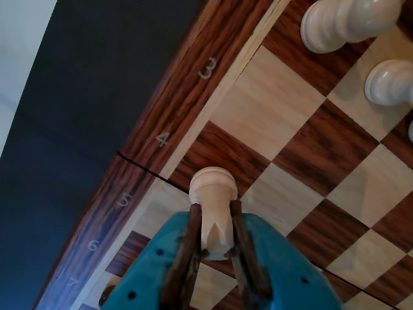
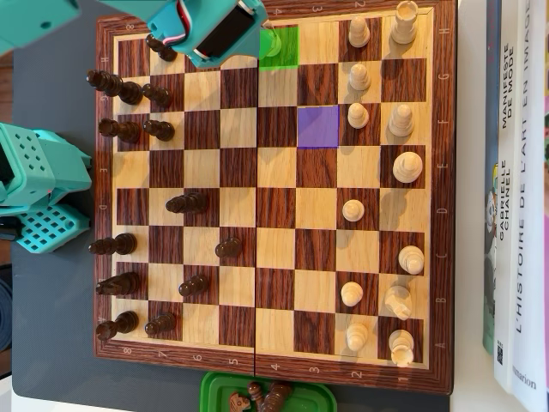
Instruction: Play chess
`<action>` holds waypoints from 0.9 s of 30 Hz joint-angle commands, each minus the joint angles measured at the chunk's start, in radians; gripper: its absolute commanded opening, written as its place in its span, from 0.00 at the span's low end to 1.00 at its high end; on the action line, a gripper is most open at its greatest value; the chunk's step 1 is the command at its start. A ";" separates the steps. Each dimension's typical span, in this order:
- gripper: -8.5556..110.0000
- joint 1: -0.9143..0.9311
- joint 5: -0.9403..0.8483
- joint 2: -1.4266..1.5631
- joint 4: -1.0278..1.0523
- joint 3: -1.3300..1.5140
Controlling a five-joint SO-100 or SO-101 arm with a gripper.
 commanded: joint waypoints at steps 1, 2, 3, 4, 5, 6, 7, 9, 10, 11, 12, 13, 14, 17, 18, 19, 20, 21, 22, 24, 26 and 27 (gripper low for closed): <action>0.09 -0.011 0.006 -0.012 -0.012 -0.064; 0.09 -0.011 0.002 -0.026 -0.012 -0.080; 0.09 -0.011 0.000 -0.038 -0.012 -0.094; 0.09 -0.012 -0.002 -0.048 -0.009 -0.104; 0.09 -0.012 -0.002 -0.054 -0.008 -0.106; 0.09 -0.009 0.000 -0.057 -0.005 -0.106; 0.09 -0.009 0.000 -0.055 -0.005 -0.103; 0.09 -0.006 0.000 -0.055 -0.003 -0.104; 0.09 -0.006 0.000 -0.055 -0.003 -0.106; 0.09 -0.005 0.000 -0.055 -0.003 -0.106; 0.09 -0.003 0.000 -0.055 -0.002 -0.103; 0.09 -0.003 -0.002 -0.055 -0.002 -0.101; 0.09 -0.003 -0.002 -0.055 0.000 -0.101; 0.09 -0.003 -0.002 -0.055 0.000 -0.101; 0.09 -0.003 0.000 -0.055 0.000 -0.101; 0.10 -0.003 0.002 -0.055 0.000 -0.101; 0.11 -0.003 0.003 -0.055 0.000 -0.101; 0.13 -0.003 0.003 -0.055 0.000 -0.101; 0.15 -0.003 0.000 -0.055 -0.002 -0.101; 0.17 -0.003 -0.002 -0.055 -0.005 -0.101; 0.18 -0.003 -0.002 -0.055 -0.008 -0.101; 0.18 -0.003 -0.002 -0.055 -0.008 -0.101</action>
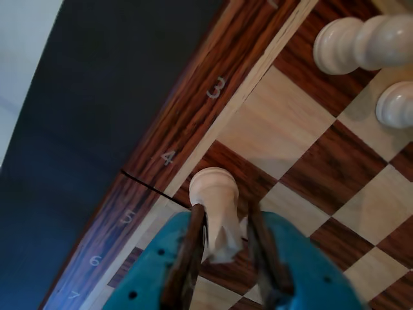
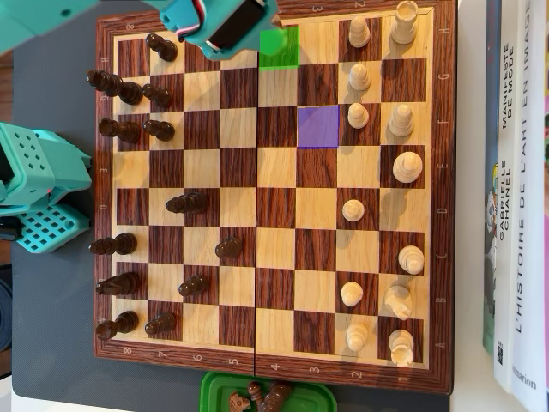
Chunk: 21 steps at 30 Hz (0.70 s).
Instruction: Play chess
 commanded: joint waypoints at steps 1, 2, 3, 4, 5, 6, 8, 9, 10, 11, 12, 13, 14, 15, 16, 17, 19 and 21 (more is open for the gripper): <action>0.18 0.009 -0.002 0.009 -0.008 -0.037; 0.18 0.009 -0.002 0.009 -0.008 -0.037; 0.18 0.009 -0.002 0.009 -0.006 -0.037; 0.18 0.009 0.000 0.009 -0.003 -0.037; 0.18 0.009 0.002 0.009 -0.002 -0.037; 0.18 0.008 0.005 0.009 0.000 -0.037; 0.18 0.005 0.008 0.009 0.000 -0.037; 0.18 0.002 0.008 0.009 0.000 -0.037; 0.18 0.000 0.008 0.009 0.000 -0.037; 0.18 -0.002 0.008 0.009 0.000 -0.037; 0.18 -0.002 0.009 0.009 0.000 -0.037; 0.19 -0.002 0.009 0.009 0.000 -0.037; 0.20 -0.002 0.009 0.009 0.000 -0.037; 0.21 -0.002 0.009 0.009 0.000 -0.037; 0.22 -0.002 0.009 0.011 0.000 -0.037; 0.22 -0.002 0.009 0.011 0.000 -0.037; 0.22 -0.003 0.009 0.011 0.000 -0.037; 0.22 -0.003 0.009 0.014 0.000 -0.038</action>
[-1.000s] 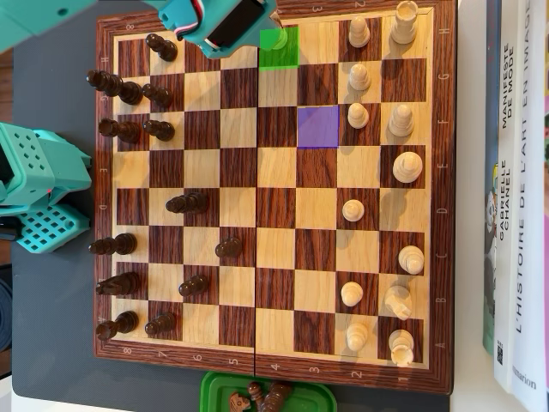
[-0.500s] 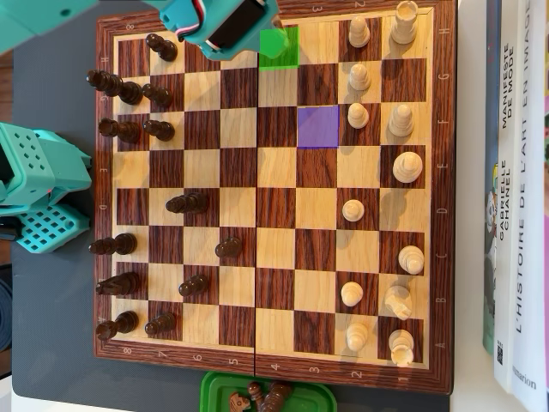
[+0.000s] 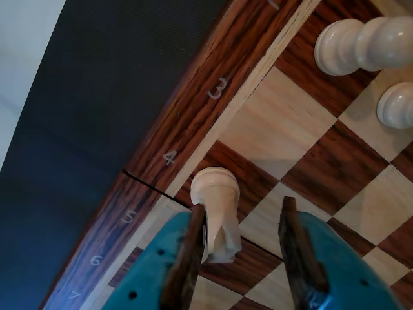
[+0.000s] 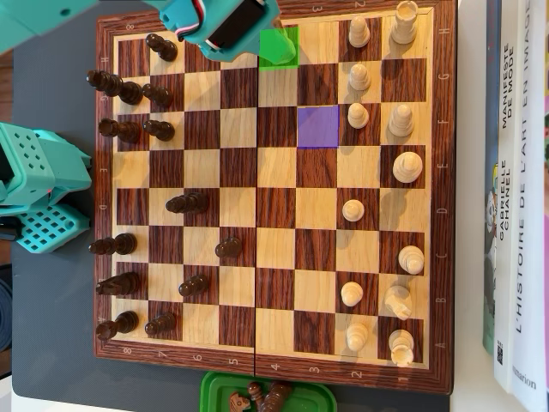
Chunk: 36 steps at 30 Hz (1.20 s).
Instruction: Play chess
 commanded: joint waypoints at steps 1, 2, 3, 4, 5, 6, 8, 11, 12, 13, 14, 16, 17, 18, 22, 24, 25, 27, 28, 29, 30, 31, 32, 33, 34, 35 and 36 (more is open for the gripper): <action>0.22 -0.003 0.009 0.023 0.000 -0.037; 0.22 -0.005 0.009 0.038 0.002 -0.034; 0.22 -0.005 0.009 0.055 0.002 -0.029; 0.22 -0.006 0.009 0.072 0.002 -0.017; 0.22 -0.009 0.009 0.089 0.002 -0.006; 0.22 -0.011 0.011 0.101 0.002 0.008; 0.22 -0.014 0.011 0.123 0.002 0.032; 0.22 -0.026 0.025 0.150 0.002 0.054; 0.22 -0.031 0.025 0.163 0.002 0.058; 0.22 -0.031 0.025 0.176 0.002 0.058; 0.22 -0.037 0.025 0.192 0.002 0.060; 0.22 -0.046 0.025 0.221 0.002 0.060; 0.22 -0.048 0.025 0.235 0.002 0.060; 0.22 -0.052 0.025 0.250 0.002 0.060; 0.22 -0.049 0.044 0.339 0.002 0.089; 0.22 -0.043 0.044 0.408 0.002 0.110; 0.22 -0.032 0.044 0.445 0.000 0.121; 0.22 -0.003 0.044 0.517 0.000 0.143; 0.22 0.014 0.044 0.551 0.000 0.155; 0.22 0.035 0.044 0.584 0.000 0.164; 0.22 0.057 0.043 0.618 0.000 0.176; 0.22 0.081 0.043 0.652 0.000 0.189; 0.22 0.109 0.043 0.686 0.000 0.199; 0.22 0.138 0.038 0.719 0.000 0.209; 0.22 0.166 0.035 0.755 0.000 0.216; 0.22 0.196 0.034 0.788 0.000 0.225; 0.22 0.229 0.034 0.822 0.000 0.235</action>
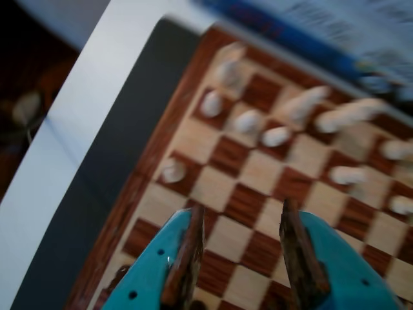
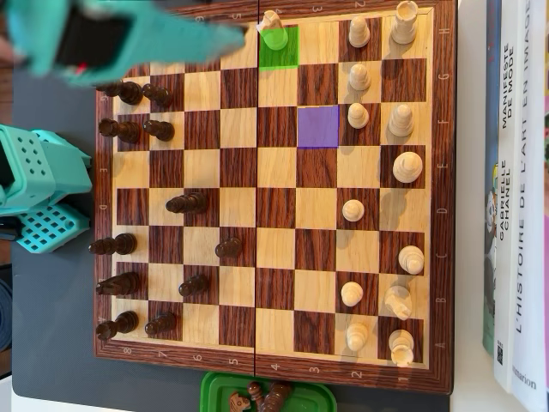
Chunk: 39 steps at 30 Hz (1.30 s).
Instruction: Play chess
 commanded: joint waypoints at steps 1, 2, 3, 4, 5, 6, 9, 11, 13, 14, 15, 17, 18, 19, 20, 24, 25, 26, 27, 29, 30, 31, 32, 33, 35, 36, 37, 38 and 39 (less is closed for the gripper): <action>0.22 0.103 -0.003 0.120 -0.002 0.009; 0.22 0.133 -0.003 0.155 0.000 0.020; 0.22 0.166 -0.003 0.192 0.000 0.035; 0.22 0.198 -0.003 0.232 0.000 0.052; 0.22 0.227 -0.003 0.268 0.000 0.074; 0.22 0.258 -0.002 0.305 -0.002 0.095; 0.22 0.333 0.005 0.397 -0.012 0.175; 0.22 0.367 0.006 0.462 -0.014 0.222; 0.22 0.394 0.006 0.528 -0.018 0.262; 0.22 0.405 0.006 0.561 -0.040 0.284; 0.22 0.413 0.006 0.594 -0.071 0.308; 0.22 0.417 0.006 0.660 -0.166 0.370; 0.22 0.417 0.006 0.695 -0.224 0.402; 0.22 0.416 0.006 0.727 -0.285 0.437; 0.22 0.414 0.006 0.761 -0.345 0.472; 0.22 0.405 0.006 0.881 -0.595 0.612; 0.22 0.405 0.006 0.911 -0.657 0.643; 0.22 0.405 0.006 0.942 -0.719 0.673; 0.22 0.405 0.006 0.974 -0.778 0.704; 0.22 0.405 0.006 1.028 -0.911 0.772; 0.22 0.405 0.006 1.052 -0.983 0.804; 0.22 0.405 0.006 1.074 -1.051 0.834; 0.22 0.405 0.006 1.095 -1.123 0.864; 0.22 0.407 0.006 1.112 -1.200 0.891; 0.22 0.408 0.006 1.137 -1.358 0.943; 0.22 0.410 0.006 1.146 -1.439 0.966; 0.22 0.411 0.006 1.152 -1.516 0.991; 0.22 0.414 0.006 1.157 -1.591 1.012; 0.22 0.416 0.006 1.161 -1.660 1.032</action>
